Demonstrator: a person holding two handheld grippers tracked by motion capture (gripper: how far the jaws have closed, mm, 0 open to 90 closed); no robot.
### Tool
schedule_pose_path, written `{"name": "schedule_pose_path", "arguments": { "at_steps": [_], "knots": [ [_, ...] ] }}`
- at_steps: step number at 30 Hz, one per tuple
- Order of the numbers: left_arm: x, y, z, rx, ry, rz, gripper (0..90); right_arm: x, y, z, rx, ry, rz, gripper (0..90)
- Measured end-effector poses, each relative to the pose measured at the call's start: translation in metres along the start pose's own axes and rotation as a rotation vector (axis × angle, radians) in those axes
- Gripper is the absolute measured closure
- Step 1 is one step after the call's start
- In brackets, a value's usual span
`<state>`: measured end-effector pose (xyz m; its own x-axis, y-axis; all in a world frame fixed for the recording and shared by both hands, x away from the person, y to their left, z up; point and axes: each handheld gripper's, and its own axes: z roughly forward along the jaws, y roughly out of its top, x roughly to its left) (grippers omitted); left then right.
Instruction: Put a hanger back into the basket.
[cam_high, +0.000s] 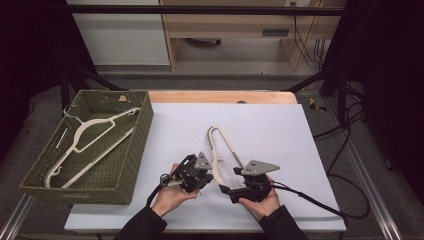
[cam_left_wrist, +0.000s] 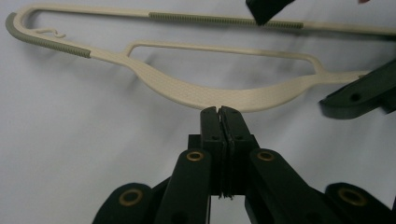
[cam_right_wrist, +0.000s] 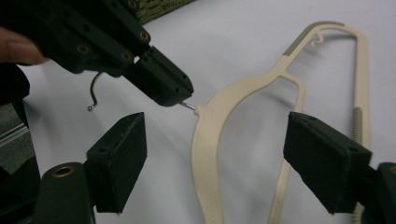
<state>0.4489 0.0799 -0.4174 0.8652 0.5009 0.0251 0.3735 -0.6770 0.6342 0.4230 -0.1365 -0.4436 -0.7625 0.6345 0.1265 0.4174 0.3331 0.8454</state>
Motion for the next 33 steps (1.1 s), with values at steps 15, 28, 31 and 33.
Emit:
{"name": "schedule_pose_path", "arguments": {
  "at_steps": [15,28,31,33],
  "knots": [
    [-0.006,0.004,-0.007,-0.023,0.008,-0.029,88.8,0.01,-0.012,0.024,0.159,-0.024,-0.105,67.8],
    [-0.003,0.005,-0.039,-0.194,0.006,-0.049,51.9,0.009,-0.007,0.014,0.138,-0.045,-0.133,75.2],
    [0.003,0.002,-0.068,-0.289,0.015,-0.057,32.8,0.006,-0.001,0.005,0.12,-0.057,-0.132,75.8],
    [0.005,0.0,-0.074,-0.311,0.025,-0.06,29.9,0.005,0.0,0.003,0.11,-0.067,-0.131,76.0]
  ]
}}
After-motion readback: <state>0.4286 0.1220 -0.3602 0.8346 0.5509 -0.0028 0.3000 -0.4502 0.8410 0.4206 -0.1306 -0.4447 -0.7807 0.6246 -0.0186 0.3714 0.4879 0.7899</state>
